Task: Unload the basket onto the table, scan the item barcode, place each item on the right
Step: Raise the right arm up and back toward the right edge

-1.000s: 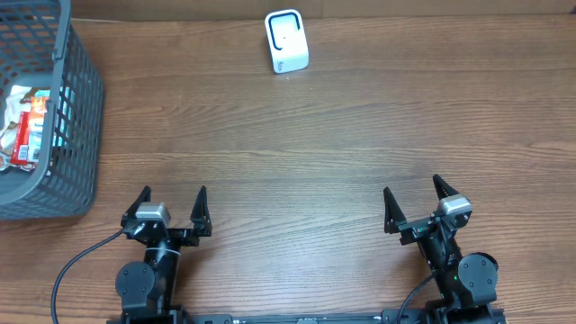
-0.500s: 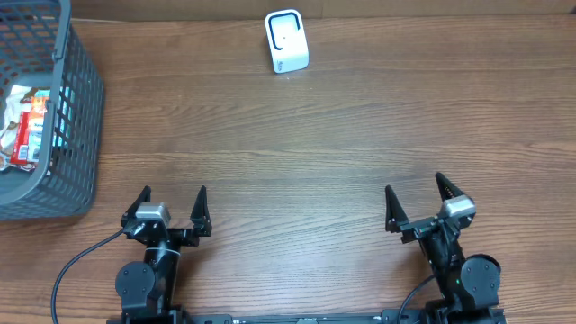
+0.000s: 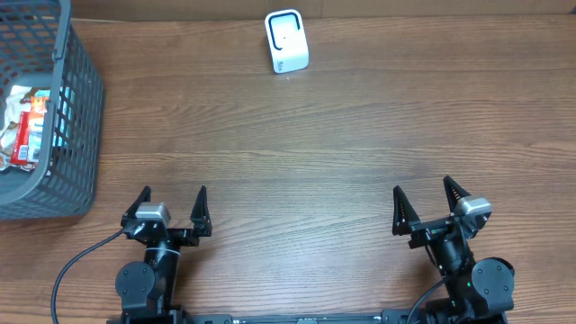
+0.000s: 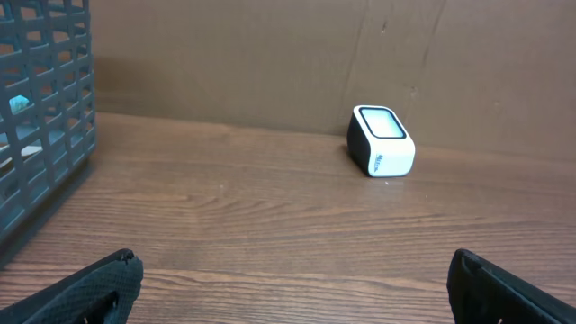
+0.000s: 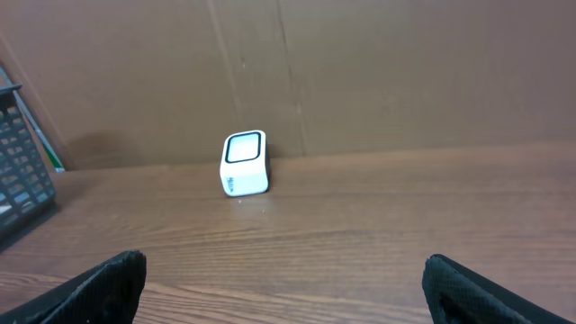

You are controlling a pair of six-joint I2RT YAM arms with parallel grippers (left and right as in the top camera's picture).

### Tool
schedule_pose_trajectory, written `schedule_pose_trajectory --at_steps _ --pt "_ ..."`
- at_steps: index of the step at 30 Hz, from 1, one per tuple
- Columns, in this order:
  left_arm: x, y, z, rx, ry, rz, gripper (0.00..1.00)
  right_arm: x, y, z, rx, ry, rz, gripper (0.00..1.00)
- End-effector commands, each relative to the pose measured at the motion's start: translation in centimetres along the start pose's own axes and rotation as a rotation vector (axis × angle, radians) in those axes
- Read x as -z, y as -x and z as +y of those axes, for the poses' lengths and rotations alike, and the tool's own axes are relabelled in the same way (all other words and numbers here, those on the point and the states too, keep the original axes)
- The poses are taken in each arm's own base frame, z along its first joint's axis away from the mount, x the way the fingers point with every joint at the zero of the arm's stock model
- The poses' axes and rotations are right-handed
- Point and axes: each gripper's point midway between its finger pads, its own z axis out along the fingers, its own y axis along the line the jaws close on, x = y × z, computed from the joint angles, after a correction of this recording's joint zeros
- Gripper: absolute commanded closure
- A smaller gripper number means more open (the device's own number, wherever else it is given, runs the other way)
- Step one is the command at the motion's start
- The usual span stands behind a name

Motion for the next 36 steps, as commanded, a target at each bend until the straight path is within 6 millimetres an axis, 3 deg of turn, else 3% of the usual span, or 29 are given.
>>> schedule_pose_trajectory --at_steps 1,4,11,17,21,26,29,30,33,36 --pt "0.0 -0.2 -0.2 0.006 -0.014 0.005 0.0 0.3 0.5 -0.3 -0.096 -0.025 0.001 0.0" --pt "0.0 -0.2 -0.2 0.006 -0.014 0.005 0.0 0.3 -0.4 -0.5 -0.129 -0.033 0.037 0.0" --pt "0.0 -0.2 -0.2 0.006 -0.014 0.005 0.0 0.3 0.0 0.5 -0.128 0.024 0.03 0.0" --pt "0.0 -0.2 -0.2 0.006 -0.014 0.005 0.0 0.3 -0.1 0.2 -0.128 0.003 0.029 0.0" --pt "0.0 -0.2 -0.2 0.006 -0.014 0.005 0.0 0.4 1.0 1.6 -0.138 0.086 -0.002 0.0" --pt "0.0 -0.2 -0.2 0.006 -0.014 0.005 0.0 1.7 6.4 2.8 -0.238 0.11 -0.074 0.0" --pt "0.0 -0.2 -0.2 0.006 -0.014 0.005 0.0 2.7 11.9 3.9 -0.215 0.122 -0.117 0.0" --pt "0.0 -0.2 -0.2 0.006 -0.014 0.005 0.0 2.7 12.7 4.0 -0.203 0.122 -0.119 0.0" --pt "0.0 -0.2 -0.2 0.006 -0.014 0.005 0.0 2.8 18.8 5.0 -0.096 0.093 -0.072 0.0" --pt "0.0 -0.2 -0.2 0.006 -0.014 0.004 0.0 2.2 22.6 5.6 -0.041 0.068 0.02 0.0"
